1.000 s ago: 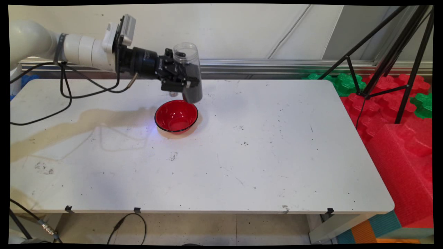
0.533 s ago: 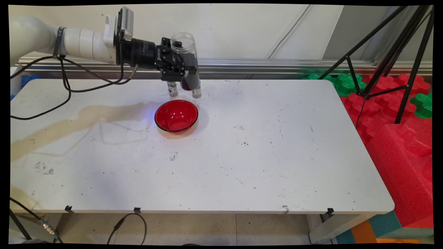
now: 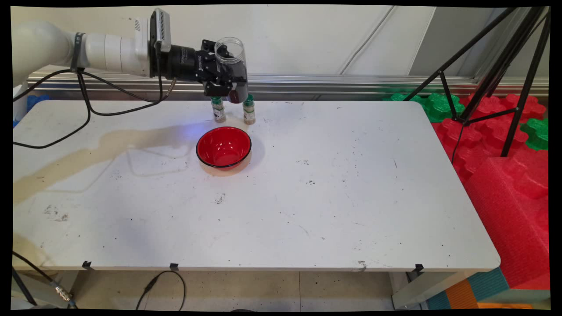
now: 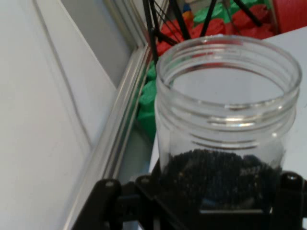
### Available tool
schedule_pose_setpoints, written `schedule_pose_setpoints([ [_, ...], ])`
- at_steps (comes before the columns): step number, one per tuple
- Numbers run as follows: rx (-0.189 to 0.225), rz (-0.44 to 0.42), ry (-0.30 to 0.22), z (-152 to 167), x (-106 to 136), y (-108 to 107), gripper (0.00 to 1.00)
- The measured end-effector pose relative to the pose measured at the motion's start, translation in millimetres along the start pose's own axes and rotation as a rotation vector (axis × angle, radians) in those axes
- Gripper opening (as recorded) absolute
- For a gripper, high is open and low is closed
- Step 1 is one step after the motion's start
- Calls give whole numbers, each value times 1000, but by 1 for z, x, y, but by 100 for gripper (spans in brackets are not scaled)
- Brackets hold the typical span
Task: Pour the black seasoning powder in the red bowl
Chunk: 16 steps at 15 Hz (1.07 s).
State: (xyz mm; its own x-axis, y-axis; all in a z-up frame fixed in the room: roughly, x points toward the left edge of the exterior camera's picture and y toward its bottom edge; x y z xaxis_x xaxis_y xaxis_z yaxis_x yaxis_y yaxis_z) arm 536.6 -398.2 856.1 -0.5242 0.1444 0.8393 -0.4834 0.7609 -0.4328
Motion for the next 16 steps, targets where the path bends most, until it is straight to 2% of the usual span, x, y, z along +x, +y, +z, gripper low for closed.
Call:
schedule_pose_setpoints([
  [6,50,127,-15,1,-13,-8,0],
  [10,82,248,-36,2,-25,-12,0],
  [16,106,407,-63,4,-39,-13,0],
])
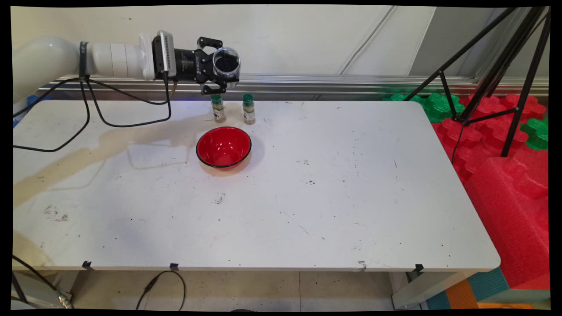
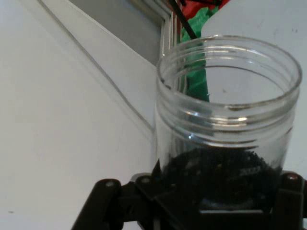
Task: Pour the black seasoning powder in the red bowl
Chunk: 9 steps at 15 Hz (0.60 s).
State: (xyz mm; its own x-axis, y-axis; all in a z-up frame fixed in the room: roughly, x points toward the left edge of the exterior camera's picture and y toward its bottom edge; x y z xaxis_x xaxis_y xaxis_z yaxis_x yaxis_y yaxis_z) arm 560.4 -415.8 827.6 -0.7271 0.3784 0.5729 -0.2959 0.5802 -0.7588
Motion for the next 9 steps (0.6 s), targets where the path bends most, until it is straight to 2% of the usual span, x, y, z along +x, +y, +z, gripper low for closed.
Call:
schedule_pose_setpoints([
  [9,9,267,-37,2,-10,9,0],
])
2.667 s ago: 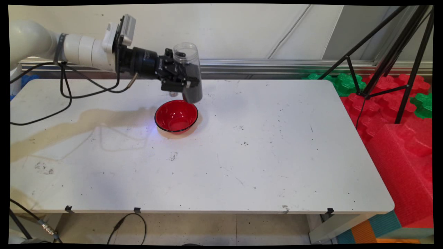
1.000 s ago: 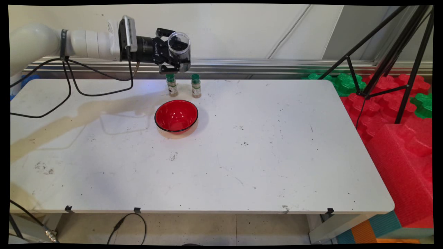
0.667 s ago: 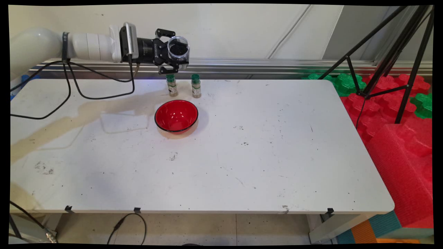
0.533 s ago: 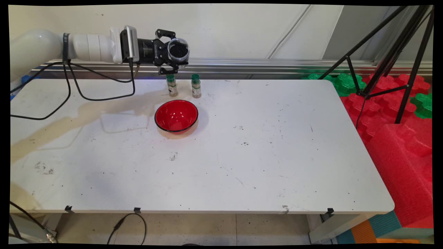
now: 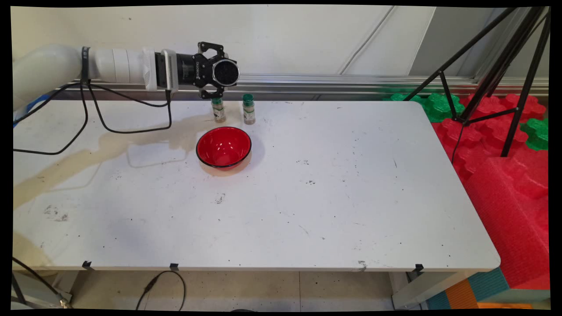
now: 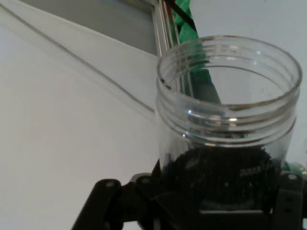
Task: Pour the black seasoning powder in the red bowl
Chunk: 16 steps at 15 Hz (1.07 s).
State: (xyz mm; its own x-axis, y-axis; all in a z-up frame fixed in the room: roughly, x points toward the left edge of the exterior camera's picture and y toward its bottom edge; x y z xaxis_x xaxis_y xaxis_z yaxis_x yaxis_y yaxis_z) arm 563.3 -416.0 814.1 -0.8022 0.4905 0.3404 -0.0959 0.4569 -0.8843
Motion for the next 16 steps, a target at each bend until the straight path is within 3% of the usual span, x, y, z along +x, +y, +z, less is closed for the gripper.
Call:
schedule_pose_setpoints([
  [16,-29,347,-18,-4,-1,19,0],
])
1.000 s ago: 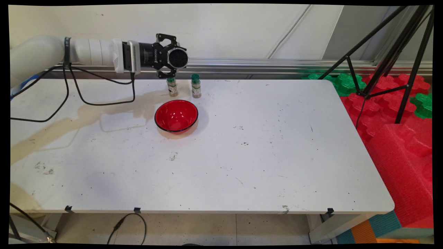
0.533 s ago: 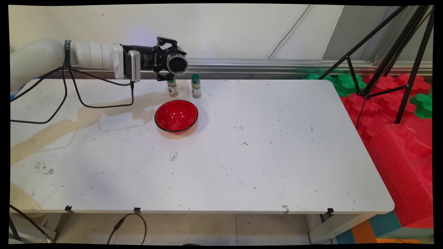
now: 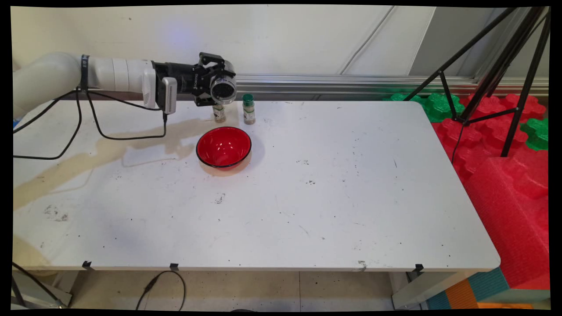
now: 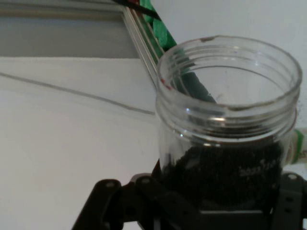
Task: Pour the black seasoning powder in the red bowl
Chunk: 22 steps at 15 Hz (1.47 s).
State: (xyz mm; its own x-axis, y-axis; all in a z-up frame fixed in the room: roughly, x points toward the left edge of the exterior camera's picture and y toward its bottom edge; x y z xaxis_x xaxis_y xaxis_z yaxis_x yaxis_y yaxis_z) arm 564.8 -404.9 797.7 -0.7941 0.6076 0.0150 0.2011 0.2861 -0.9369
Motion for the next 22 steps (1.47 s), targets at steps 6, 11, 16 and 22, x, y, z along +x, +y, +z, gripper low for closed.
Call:
schedule_pose_setpoints([
  [6,-14,91,5,-3,3,7,0],
  [11,-25,186,10,-7,5,14,0],
  [16,-34,271,15,-10,7,19,0],
  [22,-37,352,17,-11,10,22,0],
])
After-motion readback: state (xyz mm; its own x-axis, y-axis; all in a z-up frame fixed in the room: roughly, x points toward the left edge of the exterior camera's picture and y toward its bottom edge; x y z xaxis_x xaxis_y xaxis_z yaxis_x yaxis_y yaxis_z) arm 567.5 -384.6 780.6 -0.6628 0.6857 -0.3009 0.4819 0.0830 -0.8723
